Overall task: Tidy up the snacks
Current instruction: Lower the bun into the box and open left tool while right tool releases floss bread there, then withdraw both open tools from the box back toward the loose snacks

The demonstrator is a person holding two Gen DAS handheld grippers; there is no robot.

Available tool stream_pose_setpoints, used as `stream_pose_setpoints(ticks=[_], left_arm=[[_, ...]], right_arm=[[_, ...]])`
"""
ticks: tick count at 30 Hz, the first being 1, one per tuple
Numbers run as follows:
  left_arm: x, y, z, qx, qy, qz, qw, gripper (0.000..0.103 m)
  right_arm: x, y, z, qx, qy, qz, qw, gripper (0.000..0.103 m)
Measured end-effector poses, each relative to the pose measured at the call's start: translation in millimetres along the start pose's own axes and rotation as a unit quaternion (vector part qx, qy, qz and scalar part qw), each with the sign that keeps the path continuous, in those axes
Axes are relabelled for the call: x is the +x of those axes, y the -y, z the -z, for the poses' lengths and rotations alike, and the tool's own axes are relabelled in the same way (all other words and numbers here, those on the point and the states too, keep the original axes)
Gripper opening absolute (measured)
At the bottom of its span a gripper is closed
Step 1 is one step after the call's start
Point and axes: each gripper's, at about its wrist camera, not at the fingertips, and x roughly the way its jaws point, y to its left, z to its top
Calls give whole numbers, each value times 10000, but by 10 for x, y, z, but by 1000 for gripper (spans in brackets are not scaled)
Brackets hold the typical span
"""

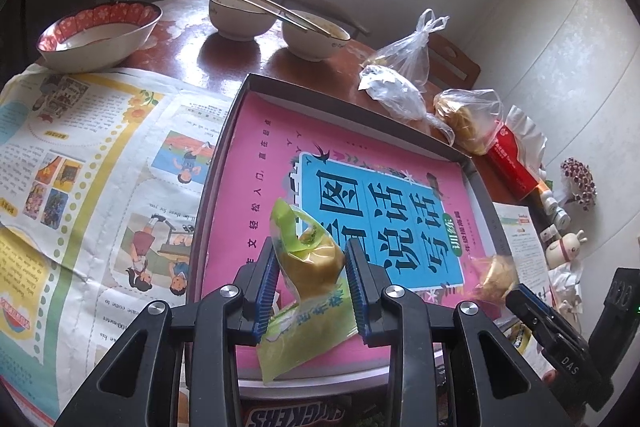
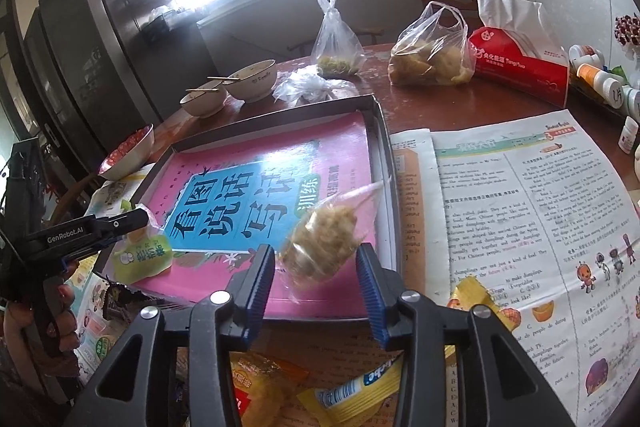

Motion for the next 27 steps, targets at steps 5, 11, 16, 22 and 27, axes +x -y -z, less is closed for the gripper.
stream_pose_setpoints(ticks=[5, 11, 16, 22, 27], left_arm=[[-42, -2, 6, 3, 32, -15, 10000, 34], [-115, 28, 20, 67, 117, -31, 9999, 35], [-177, 50, 33, 129, 209, -101, 9996, 41], [-265, 70, 55, 224, 309, -210, 9991, 50], [-323, 107, 75, 325, 374, -286, 9984, 56]], right_arm=[[-47, 0, -6, -16, 48, -20, 10000, 44], [-100, -3, -16, -15, 107, -31, 9999, 48], [-151, -25, -13, -37, 173, -49, 9998, 52], [-195, -36, -15, -56, 238, -47, 9997, 59], [-234, -41, -20, -63, 303, -50, 9995, 63]])
